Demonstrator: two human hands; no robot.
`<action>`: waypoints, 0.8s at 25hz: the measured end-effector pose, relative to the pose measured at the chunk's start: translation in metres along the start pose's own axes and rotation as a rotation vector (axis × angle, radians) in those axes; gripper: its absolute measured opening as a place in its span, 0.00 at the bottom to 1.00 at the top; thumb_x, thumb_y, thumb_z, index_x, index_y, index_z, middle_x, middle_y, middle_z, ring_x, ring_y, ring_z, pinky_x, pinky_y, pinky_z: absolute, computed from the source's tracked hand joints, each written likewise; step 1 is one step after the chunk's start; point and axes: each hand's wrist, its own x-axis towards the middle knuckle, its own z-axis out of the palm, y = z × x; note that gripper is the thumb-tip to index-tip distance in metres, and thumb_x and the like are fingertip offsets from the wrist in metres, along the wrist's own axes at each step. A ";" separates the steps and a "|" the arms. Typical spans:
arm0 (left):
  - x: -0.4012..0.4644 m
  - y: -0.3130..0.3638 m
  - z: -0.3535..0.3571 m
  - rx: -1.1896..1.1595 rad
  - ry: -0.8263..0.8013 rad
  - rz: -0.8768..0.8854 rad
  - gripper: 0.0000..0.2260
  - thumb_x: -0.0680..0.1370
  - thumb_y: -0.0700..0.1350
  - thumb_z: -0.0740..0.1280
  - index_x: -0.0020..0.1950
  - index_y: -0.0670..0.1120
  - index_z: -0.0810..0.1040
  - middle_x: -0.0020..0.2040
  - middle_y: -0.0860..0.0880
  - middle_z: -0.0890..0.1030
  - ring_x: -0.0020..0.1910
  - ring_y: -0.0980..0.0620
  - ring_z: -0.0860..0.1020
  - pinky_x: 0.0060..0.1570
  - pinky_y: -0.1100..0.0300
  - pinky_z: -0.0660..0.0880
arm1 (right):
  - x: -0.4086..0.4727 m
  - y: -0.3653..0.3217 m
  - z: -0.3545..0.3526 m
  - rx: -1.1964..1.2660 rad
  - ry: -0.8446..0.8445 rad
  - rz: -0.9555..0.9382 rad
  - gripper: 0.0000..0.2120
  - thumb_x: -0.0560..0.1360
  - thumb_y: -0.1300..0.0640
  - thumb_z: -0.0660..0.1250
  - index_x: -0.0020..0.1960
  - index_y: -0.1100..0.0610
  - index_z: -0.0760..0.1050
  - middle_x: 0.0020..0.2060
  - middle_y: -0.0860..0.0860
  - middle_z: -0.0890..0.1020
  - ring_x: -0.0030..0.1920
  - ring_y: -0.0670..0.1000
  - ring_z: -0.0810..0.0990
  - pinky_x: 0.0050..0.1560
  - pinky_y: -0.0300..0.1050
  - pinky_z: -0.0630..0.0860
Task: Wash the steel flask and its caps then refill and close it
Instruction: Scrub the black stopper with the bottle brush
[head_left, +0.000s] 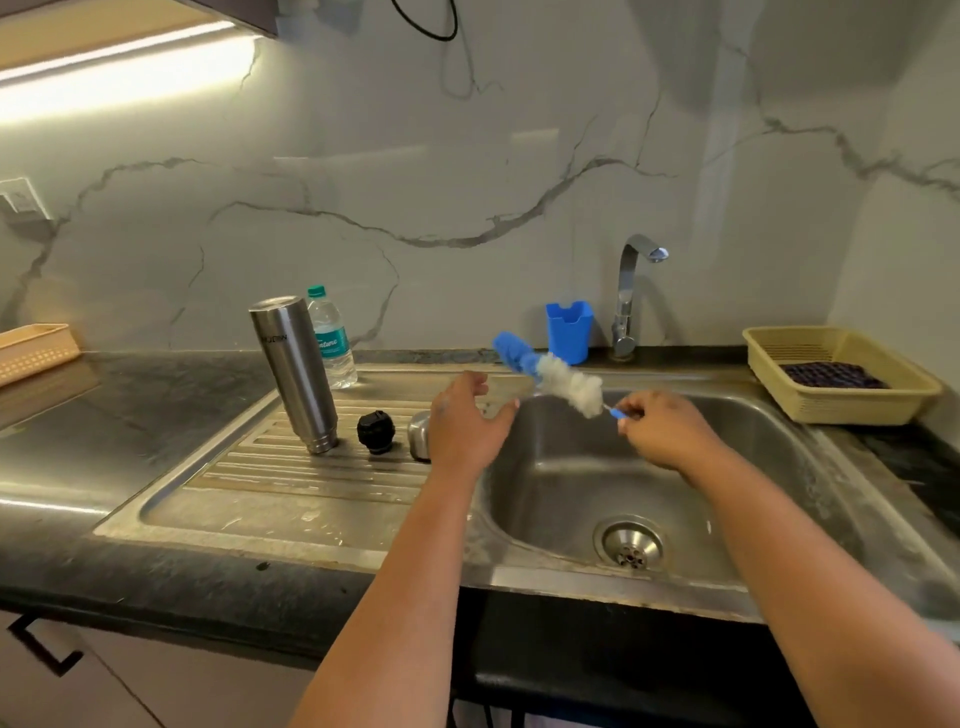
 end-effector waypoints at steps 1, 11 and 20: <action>0.002 0.008 0.005 -0.048 -0.034 -0.034 0.21 0.74 0.53 0.75 0.63 0.48 0.76 0.55 0.54 0.80 0.56 0.55 0.77 0.53 0.61 0.71 | 0.005 -0.002 -0.012 -0.040 0.037 -0.006 0.12 0.79 0.58 0.63 0.61 0.57 0.77 0.56 0.56 0.79 0.55 0.55 0.77 0.57 0.48 0.73; 0.020 -0.008 0.091 -0.163 -0.178 -0.070 0.17 0.75 0.44 0.73 0.63 0.49 0.75 0.52 0.52 0.80 0.53 0.51 0.79 0.57 0.53 0.77 | 0.083 -0.062 -0.081 -0.695 0.221 -0.065 0.15 0.77 0.66 0.61 0.64 0.62 0.72 0.59 0.60 0.76 0.55 0.60 0.78 0.49 0.51 0.73; 0.035 -0.020 0.101 -0.219 -0.157 -0.088 0.17 0.76 0.42 0.71 0.64 0.51 0.75 0.51 0.53 0.80 0.55 0.51 0.78 0.58 0.53 0.76 | 0.173 -0.104 -0.075 -1.173 0.046 -0.011 0.13 0.72 0.67 0.64 0.56 0.60 0.77 0.49 0.55 0.79 0.49 0.55 0.78 0.49 0.47 0.70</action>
